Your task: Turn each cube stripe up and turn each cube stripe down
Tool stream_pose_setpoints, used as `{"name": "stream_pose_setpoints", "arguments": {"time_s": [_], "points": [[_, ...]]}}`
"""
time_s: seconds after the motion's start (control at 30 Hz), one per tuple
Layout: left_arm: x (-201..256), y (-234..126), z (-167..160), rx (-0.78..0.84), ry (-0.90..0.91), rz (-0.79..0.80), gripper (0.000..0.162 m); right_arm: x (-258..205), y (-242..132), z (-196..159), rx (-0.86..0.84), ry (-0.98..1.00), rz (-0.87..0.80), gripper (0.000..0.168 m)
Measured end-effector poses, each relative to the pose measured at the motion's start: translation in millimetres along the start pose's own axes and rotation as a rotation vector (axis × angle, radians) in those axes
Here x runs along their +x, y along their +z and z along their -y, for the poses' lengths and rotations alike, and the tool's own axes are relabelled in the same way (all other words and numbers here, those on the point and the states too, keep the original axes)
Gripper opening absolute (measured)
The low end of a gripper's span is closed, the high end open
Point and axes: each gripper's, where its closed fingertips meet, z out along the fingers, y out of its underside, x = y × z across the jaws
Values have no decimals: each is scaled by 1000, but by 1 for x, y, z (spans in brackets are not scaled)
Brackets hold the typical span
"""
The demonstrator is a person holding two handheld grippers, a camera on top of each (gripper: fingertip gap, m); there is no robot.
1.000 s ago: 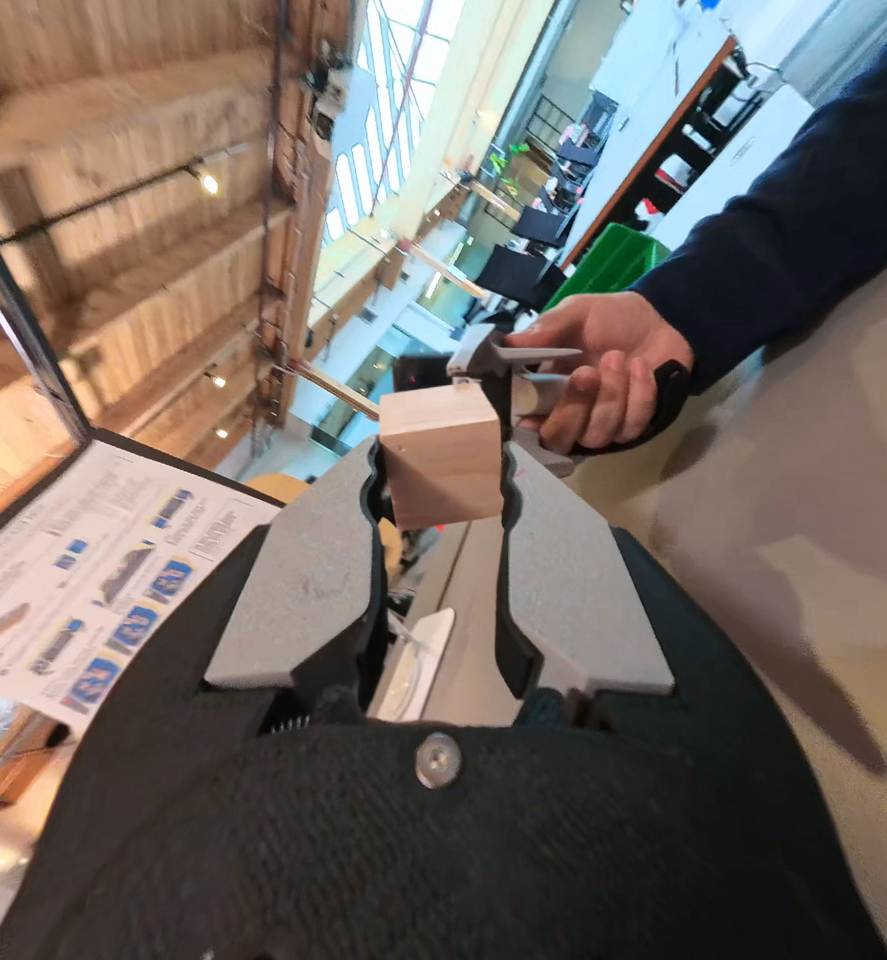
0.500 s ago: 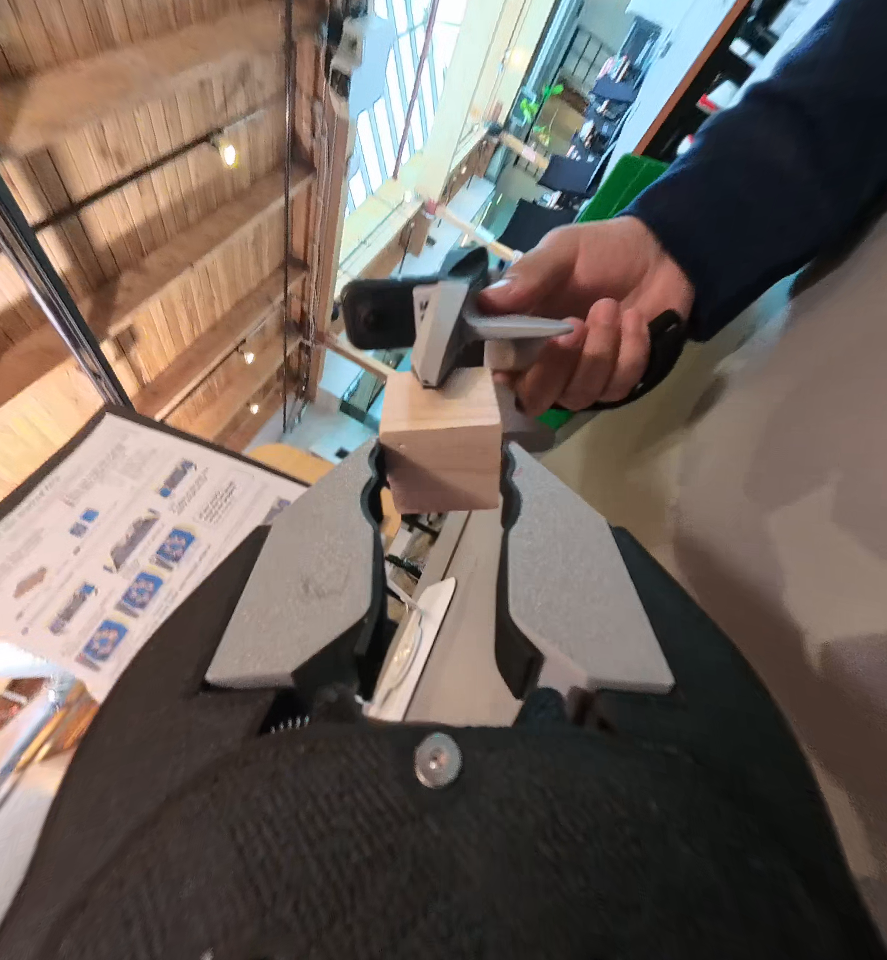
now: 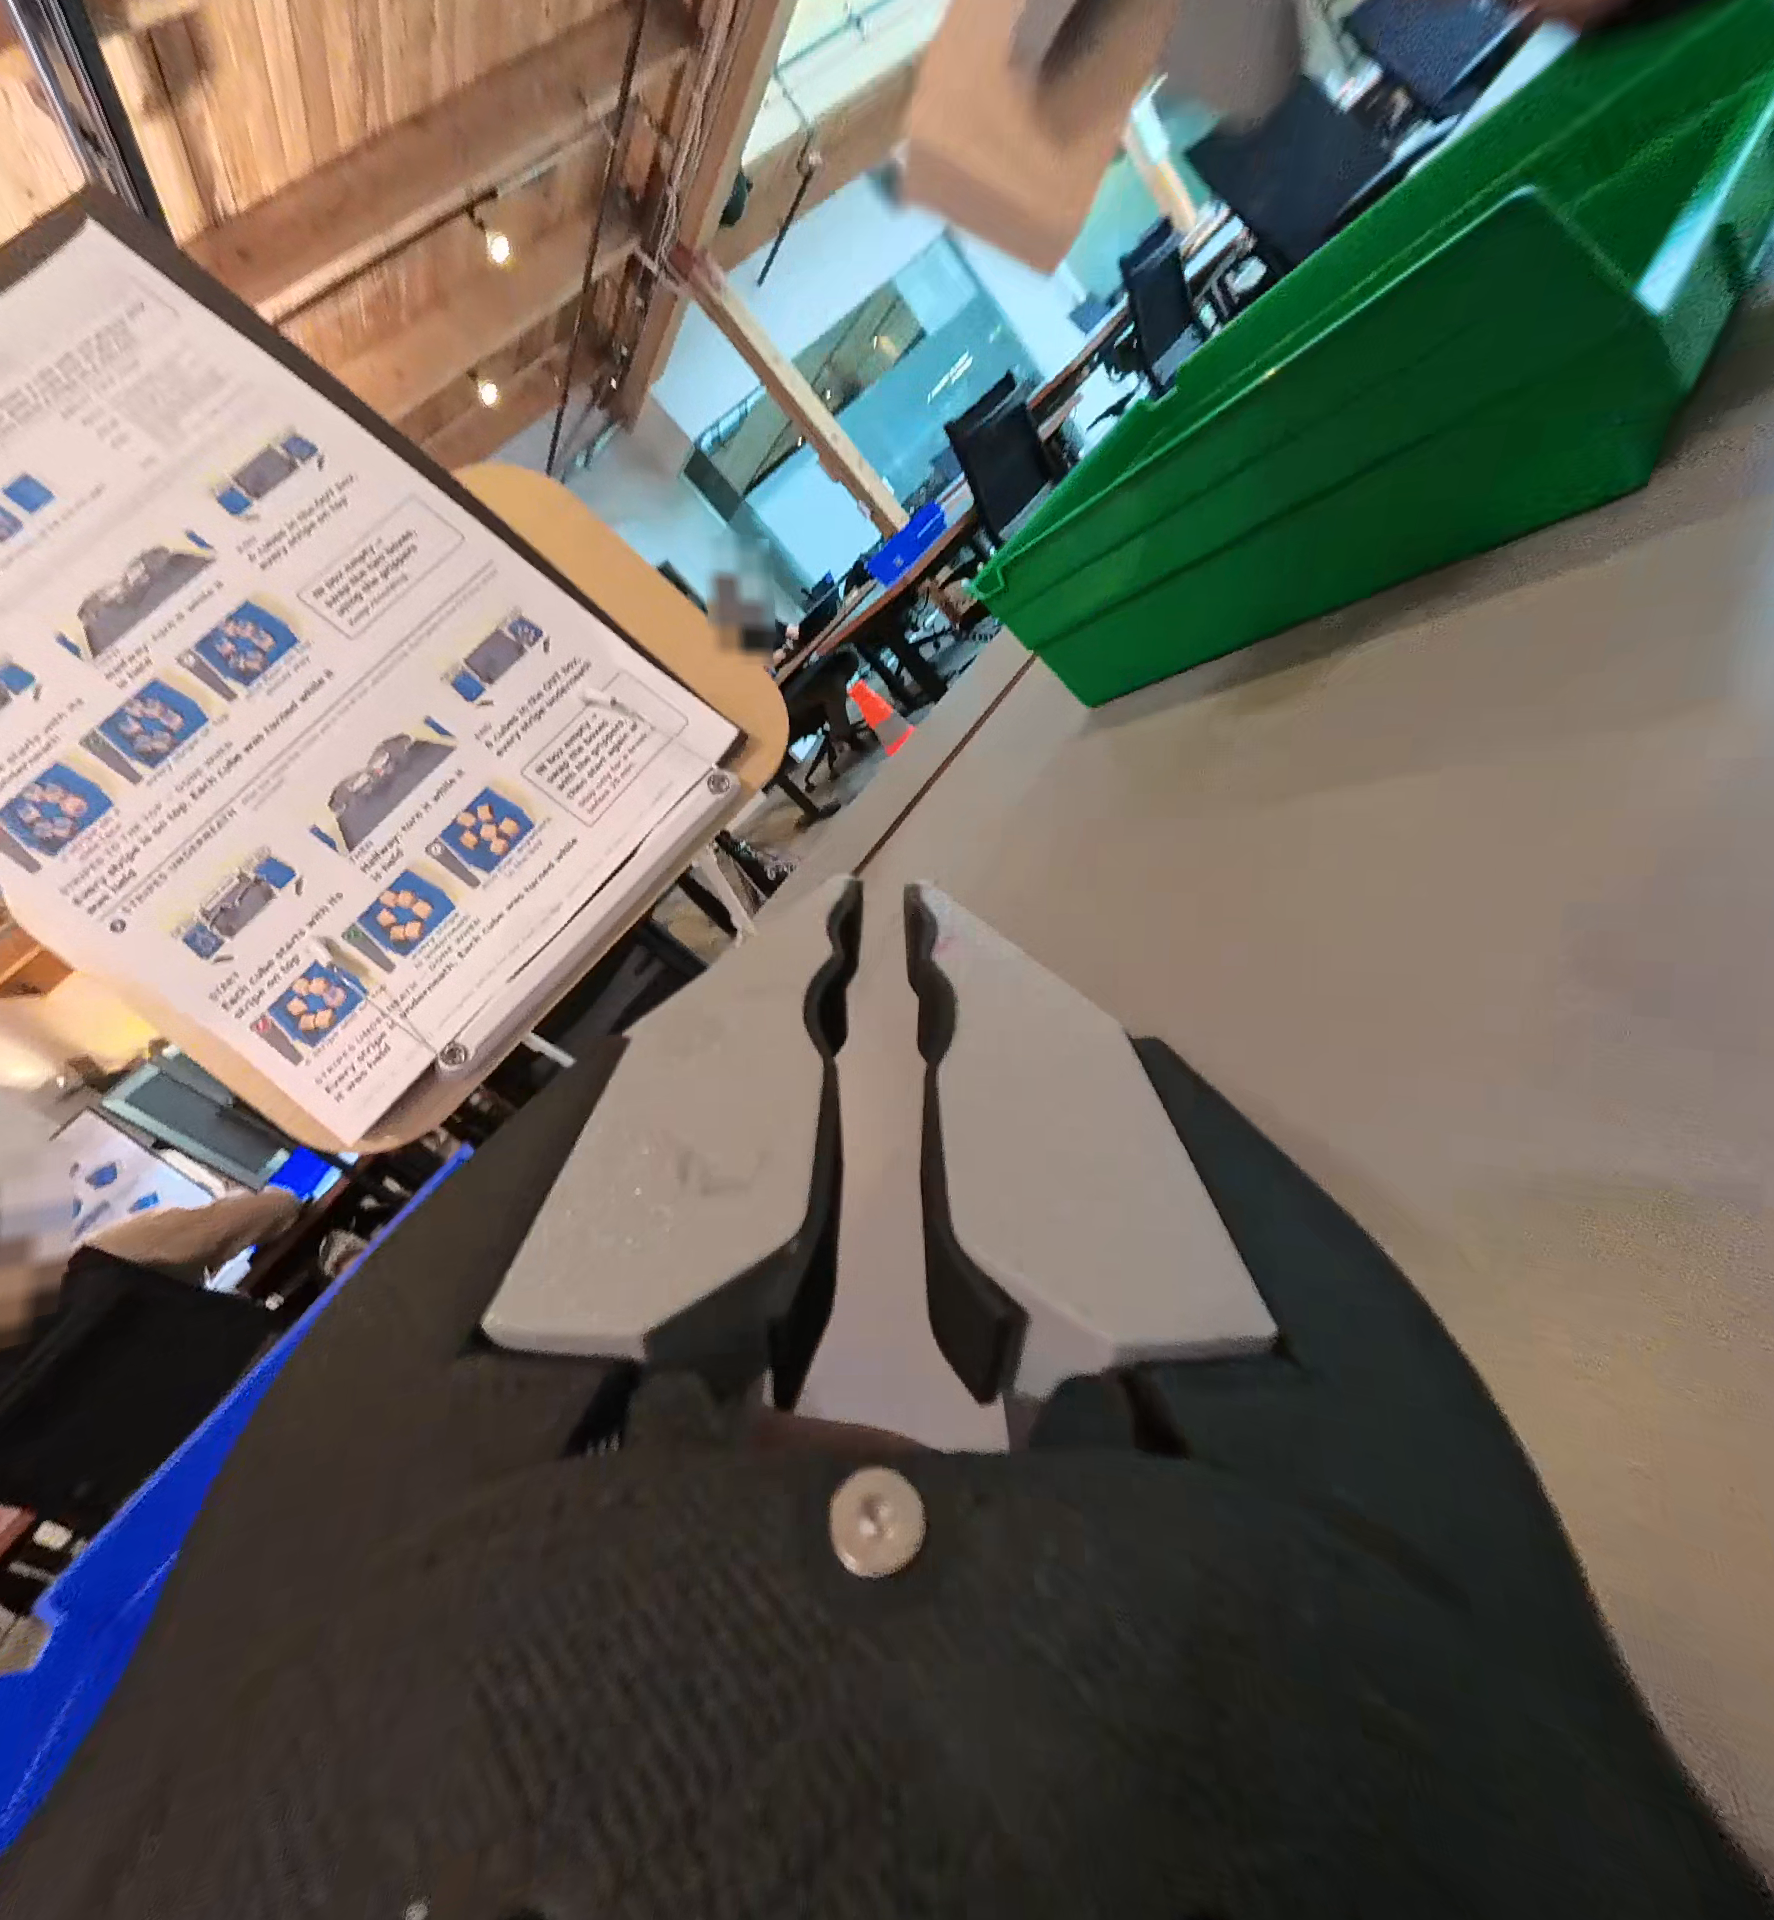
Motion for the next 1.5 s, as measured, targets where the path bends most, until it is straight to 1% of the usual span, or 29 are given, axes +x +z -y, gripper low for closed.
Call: {"name": "stream_pose_setpoints", "arguments": {"time_s": [0.1,0.17,0.23,0.27,0.33,0.4,0.47,0.5,0.53,0.57,0.63,0.7,0.8,0.87,0.97,1.03,1.07,1.13,1.2,1.23,1.27,1.3,1.37,1.4,1.47,1.5], "points": [[1,3,-8,-50,8,4,7,77,-64,-18,-191,-7,-319,42],[5,3,-10,-66,47,-3,8,136,-110,-55,-401,29,-523,42],[10,3,-9,-65,79,-16,9,179,-147,-104,-608,97,-656,42],[10,4,-8,-68,87,-11,9,192,-156,-126,-676,133,-684,43],[11,4,-10,-78,85,-11,9,201,-165,-168,-803,233,-683,43],[9,4,-11,-83,69,-9,10,207,-169,-194,-885,272,-699,43],[6,3,-14,-91,50,-6,10,212,-172,-202,-918,291,-727,44],[5,4,-16,-97,41,-6,11,213,-171,-199,-909,295,-730,45],[5,4,-17,-103,32,-9,12,213,-170,-190,-883,296,-738,51],[6,4,-18,-109,28,-14,13,212,-167,-177,-844,284,-751,55],[8,5,-20,-121,33,-20,14,205,-155,-142,-740,236,-748,56],[11,6,-22,-130,34,-34,15,185,-130,-103,-612,189,-692,55],[18,8,-24,-144,33,-63,18,124,-66,-55,-419,130,-451,54],[24,8,-26,-158,14,-90,21,78,-19,-40,-314,119,-270,54],[45,3,-24,-212,-119,-209,26,24,46,-47,-240,102,-58,53],[52,-7,-5,-225,-238,-308,29,14,78,-71,-269,59,-39,51],[47,-13,7,-224,-273,-338,32,13,91,-84,-294,33,-44,51],[25,-28,31,-232,-319,-382,40,7,108,-101,-299,15,-13,49],[-19,-38,43,-244,-379,-349,38,-2,114,-116,-336,63,42,49],[-45,-41,43,-250,-411,-322,37,-6,114,-119,-349,71,61,50],[-71,-44,36,-269,-445,-289,37,-6,113,-121,-344,57,61,49],[-96,-45,21,-313,-481,-246,38,-4,112,-123,-347,36,45,49],[-130,-46,-26,-447,-554,-187,43,1,109,-130,-374,18,22,48],[-139,-46,-56,-534,-591,-174,48,1,109,-131,-376,28,24,48],[-134,-48,-110,-708,-668,-211,67,-2,109,-129,-362,66,48,48],[-125,-49,-130,-777,-703,-255,68,-3,109,-128,-355,82,60,49]]}}
